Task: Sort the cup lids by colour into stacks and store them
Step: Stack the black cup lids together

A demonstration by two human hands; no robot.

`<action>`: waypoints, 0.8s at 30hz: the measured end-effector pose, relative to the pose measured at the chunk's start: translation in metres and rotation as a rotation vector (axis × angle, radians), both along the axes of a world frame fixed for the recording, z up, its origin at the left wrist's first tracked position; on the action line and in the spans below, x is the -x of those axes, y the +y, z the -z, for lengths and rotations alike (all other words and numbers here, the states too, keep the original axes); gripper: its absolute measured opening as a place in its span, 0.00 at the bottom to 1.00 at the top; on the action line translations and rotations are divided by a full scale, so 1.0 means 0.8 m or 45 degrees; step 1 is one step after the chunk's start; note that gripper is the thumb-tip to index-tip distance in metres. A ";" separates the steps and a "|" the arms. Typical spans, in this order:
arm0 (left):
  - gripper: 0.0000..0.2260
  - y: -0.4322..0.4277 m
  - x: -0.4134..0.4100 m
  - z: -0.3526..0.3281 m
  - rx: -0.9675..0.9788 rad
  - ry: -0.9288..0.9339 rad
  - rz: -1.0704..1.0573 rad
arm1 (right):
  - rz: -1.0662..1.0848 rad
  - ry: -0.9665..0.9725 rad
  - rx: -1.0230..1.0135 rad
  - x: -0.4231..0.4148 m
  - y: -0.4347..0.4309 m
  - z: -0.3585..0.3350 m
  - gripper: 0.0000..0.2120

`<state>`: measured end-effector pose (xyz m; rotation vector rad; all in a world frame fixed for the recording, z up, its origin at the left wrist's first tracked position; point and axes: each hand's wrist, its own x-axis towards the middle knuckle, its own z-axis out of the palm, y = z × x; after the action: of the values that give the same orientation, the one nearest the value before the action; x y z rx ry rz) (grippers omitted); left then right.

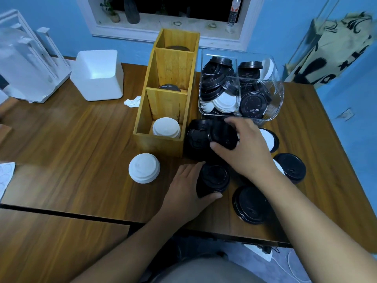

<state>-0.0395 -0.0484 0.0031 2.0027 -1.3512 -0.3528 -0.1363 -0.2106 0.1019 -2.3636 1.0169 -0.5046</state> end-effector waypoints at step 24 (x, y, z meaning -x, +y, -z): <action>0.38 0.032 -0.036 -0.013 -0.077 0.029 0.009 | -0.180 0.474 0.396 0.112 0.114 0.078 0.37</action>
<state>-0.0108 -0.0228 0.0134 2.0373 -1.3487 -0.4231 -0.2261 -0.1191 0.0394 -2.8582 0.9719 -0.1805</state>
